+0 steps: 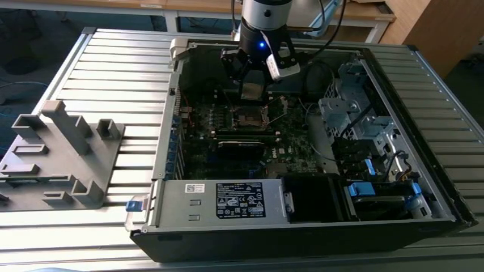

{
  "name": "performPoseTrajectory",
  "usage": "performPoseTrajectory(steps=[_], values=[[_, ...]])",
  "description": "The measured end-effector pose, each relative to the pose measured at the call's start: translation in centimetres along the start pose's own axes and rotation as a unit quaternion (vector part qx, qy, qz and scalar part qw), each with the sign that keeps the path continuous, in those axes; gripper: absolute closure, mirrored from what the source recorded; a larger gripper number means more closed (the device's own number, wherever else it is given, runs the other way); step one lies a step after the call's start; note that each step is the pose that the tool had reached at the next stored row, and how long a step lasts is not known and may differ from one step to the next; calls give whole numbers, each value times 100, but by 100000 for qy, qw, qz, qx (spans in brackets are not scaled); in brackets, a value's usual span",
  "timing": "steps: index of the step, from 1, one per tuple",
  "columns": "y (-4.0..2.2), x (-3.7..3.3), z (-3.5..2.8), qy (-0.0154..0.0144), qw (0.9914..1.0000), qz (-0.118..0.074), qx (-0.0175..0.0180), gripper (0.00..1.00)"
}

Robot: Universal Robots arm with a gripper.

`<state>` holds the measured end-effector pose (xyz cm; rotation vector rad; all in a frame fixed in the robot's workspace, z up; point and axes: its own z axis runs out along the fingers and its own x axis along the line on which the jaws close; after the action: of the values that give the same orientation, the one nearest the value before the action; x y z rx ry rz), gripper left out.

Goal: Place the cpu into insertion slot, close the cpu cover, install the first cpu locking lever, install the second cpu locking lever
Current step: 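Place the cpu into insertion slot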

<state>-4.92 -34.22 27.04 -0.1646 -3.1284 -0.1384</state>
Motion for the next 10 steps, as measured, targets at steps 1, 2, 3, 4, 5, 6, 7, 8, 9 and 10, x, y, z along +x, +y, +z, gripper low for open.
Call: performPoseTrajectory(steps=[1, 2, 3, 4, 5, 6, 7, 8, 9, 10], values=[[0, 0, 0, -5, 100000, 1, -4, 46], [0, 0, 0, -2, 100000, 3, -2, 46], [0, 0, 0, -1, 100000, 3, -2, 46], [0, 0, 0, -3, 100000, 26, -1, 46], [0, 0, 0, -15, 100000, 173, -2, 46], [0, 0, 1, -37, 99999, 446, 2, 46], [-1, 0, 2, -66, 99997, 781, 0, 46], [-1, 0, 3, -101, 99993, 1153, -8, 46], [0, 0, 4, -137, 99988, 1561, -14, 46], [0, 0, 4, -165, 99982, 1890, -20, 46]])
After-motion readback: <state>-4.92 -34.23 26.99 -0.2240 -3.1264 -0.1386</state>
